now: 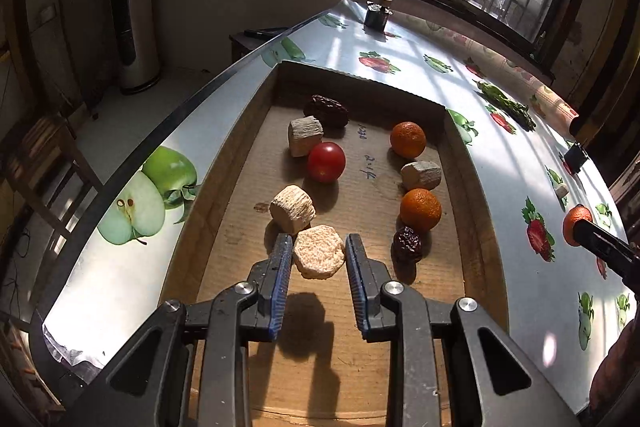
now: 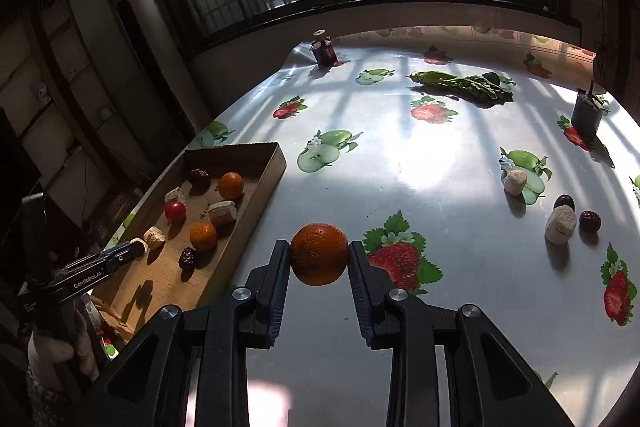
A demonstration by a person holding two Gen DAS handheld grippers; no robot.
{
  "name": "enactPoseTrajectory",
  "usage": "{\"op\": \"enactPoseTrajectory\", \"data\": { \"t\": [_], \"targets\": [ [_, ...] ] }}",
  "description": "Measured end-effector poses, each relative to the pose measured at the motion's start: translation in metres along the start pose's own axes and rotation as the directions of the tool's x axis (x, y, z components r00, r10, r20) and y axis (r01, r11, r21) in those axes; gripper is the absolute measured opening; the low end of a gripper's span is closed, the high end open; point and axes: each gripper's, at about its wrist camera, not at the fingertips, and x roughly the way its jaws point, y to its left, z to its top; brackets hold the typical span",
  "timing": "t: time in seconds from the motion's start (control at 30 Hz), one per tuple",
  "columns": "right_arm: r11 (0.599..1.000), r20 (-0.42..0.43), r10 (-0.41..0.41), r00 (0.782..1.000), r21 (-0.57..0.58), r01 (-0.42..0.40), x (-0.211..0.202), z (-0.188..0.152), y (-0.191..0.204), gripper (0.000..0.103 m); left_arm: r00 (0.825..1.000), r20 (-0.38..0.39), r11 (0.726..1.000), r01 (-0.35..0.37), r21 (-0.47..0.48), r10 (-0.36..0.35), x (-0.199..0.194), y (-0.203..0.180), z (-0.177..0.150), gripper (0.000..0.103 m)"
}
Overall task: Organize fruits
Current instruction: 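Carry the snack cube and tangerine into the tray and open both grippers, then move both tools back toward the remaining snacks and dark fruits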
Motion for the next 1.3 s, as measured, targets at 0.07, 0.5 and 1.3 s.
{"op": "enactPoseTrajectory", "data": {
  "t": [0.07, 0.5, 1.3],
  "targets": [
    [0.998, -0.038, 0.043, 0.998, -0.042, -0.044, 0.02, -0.004, 0.031, 0.032, 1.0, -0.016, 1.0, -0.009, -0.005, 0.009, 0.005, 0.004, -0.001, 0.027],
    [0.968, -0.22, 0.022, 0.975, -0.238, -0.075, 0.103, -0.028, 0.115, 0.033, 0.997, -0.027, 0.997, -0.069, -0.03, 0.068, 0.021, 0.013, -0.005, 0.027],
    [0.989, -0.056, 0.039, 0.998, -0.137, -0.046, 0.047, -0.028, 0.108, 0.064, 0.977, 0.131, 0.986, -0.165, -0.014, 0.166, -0.031, -0.004, 0.011, 0.07]
  ]
}}
